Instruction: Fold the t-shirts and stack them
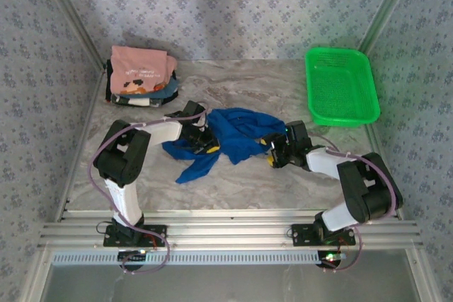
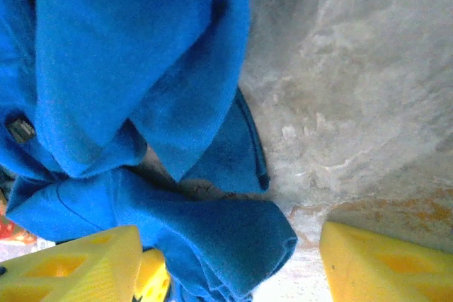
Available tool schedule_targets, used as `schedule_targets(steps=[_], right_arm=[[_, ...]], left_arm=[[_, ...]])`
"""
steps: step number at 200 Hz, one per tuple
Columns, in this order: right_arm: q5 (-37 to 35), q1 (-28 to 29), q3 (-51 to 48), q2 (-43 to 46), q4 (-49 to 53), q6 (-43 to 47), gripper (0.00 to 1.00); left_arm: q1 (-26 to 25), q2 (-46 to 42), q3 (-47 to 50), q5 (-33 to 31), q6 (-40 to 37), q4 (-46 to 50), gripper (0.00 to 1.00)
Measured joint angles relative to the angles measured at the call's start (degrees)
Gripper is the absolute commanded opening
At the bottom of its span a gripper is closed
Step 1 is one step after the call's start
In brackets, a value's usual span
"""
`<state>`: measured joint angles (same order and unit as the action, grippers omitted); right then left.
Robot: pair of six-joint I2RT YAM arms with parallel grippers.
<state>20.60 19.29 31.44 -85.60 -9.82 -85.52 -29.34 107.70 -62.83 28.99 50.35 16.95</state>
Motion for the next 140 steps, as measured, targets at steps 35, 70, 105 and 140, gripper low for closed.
schedule_targets(steps=[35, 70, 105, 140], right_arm=[[0.1, 0.0, 0.0, -1.1, -1.1, -2.5, 0.63], [0.7, 0.0, 1.2, -2.6, -1.0, -3.7, 0.56], [1.8, 0.0, 3.4, -4.9, -0.1, -3.7, 0.45], [2.7, 0.1, 4.5, -6.8, -0.4, -3.3, 0.18]], left_arm=[[0.0, 0.0, 0.0, 0.1, 0.0, 0.0, 0.09], [0.0, 0.0, 0.0, 0.2, 0.0, 0.0, 0.09], [0.0, 0.0, 0.0, 0.2, 0.0, 0.0, 0.09], [0.0, 0.0, 0.1, 0.2, 0.0, 0.0, 0.09]])
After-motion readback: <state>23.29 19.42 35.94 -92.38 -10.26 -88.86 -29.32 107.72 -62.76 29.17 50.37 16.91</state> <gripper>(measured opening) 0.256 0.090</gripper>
